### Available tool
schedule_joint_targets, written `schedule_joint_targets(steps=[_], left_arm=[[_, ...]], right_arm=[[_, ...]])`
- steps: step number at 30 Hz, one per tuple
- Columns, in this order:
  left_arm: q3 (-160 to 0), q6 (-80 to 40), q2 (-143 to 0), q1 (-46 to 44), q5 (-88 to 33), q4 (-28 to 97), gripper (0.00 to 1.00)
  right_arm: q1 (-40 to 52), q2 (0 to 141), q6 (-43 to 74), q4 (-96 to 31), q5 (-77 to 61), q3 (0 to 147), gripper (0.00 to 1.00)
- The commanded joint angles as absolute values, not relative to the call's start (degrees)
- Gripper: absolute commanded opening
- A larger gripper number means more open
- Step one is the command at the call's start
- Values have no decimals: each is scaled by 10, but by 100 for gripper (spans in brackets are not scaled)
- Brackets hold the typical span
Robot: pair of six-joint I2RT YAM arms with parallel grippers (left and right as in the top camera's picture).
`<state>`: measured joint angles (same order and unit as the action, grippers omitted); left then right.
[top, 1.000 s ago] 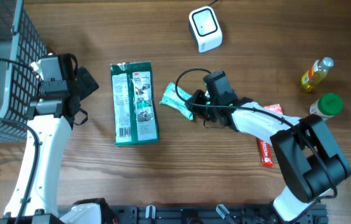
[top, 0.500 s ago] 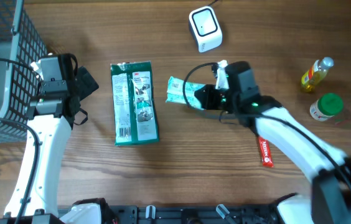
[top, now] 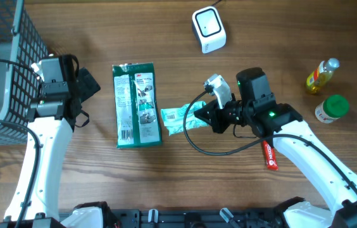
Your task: Scan the item barcode
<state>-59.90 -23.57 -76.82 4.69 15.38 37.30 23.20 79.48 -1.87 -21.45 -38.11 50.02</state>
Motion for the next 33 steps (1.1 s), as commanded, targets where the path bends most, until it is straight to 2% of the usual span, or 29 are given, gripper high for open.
schedule_joint_targets(steps=[1,33], left_arm=[[-604,-229,-766,50,161,373,100],[-604,-229,-766,50,161,373,100]], right_arm=[[233,783,-47,-210,-412,502,4],[233,783,-46,-226,-386,502,4]])
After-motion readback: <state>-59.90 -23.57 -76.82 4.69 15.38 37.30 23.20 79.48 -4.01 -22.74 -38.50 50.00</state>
